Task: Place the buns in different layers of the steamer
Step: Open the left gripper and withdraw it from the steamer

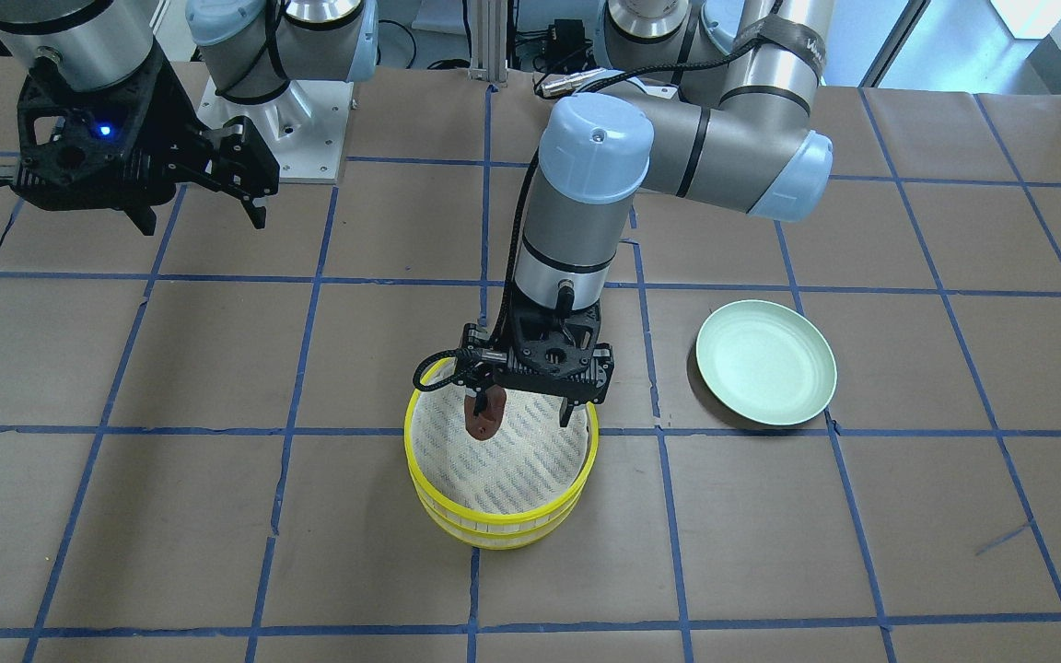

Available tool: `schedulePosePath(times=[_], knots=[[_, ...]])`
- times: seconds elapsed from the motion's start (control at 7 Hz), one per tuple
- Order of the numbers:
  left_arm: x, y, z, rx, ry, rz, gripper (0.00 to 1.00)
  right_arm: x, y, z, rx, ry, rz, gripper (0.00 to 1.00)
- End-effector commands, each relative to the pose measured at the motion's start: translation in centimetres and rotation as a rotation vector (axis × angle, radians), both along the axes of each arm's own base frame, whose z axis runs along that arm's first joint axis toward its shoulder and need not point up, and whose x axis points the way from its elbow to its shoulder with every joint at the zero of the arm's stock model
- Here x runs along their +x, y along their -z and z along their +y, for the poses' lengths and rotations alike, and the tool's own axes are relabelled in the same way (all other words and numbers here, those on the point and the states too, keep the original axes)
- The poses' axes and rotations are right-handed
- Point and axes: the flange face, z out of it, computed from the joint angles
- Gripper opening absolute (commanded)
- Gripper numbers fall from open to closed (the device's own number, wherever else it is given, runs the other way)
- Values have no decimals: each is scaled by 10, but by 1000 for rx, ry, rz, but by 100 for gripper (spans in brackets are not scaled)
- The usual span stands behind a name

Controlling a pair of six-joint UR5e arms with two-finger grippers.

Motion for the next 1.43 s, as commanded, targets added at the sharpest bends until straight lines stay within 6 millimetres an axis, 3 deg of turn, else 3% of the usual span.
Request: schedulePosePath(times=[0.0, 0.29, 0.57, 0.71, 0.86, 1.0, 1.14, 1.29], knots=[[2, 12, 4, 23, 15, -19, 100, 0, -2, -1, -13, 10, 2, 100], [4, 26, 8, 46, 17, -30, 100, 1, -1, -1, -12, 9, 2, 100], [31, -26, -7, -51, 61, -39, 100, 1, -4, -1, -25, 13, 5, 100], [56, -41, -8, -12, 48, -53, 100, 0, -5, -2, -35, 13, 11, 100], [91, -76, -3, -13, 114, -93, 100, 2, -6, -2, -38, 15, -2, 100], [132, -106, 13, 42, 126, -115, 100, 2, -6, -3, -38, 15, -2, 100], [157, -130, 33, 83, 105, -116, 100, 1, -6, -2, -36, 15, 1, 100], [170, -147, 51, 112, 77, -112, 100, 3, -6, -2, -36, 12, 0, 100]])
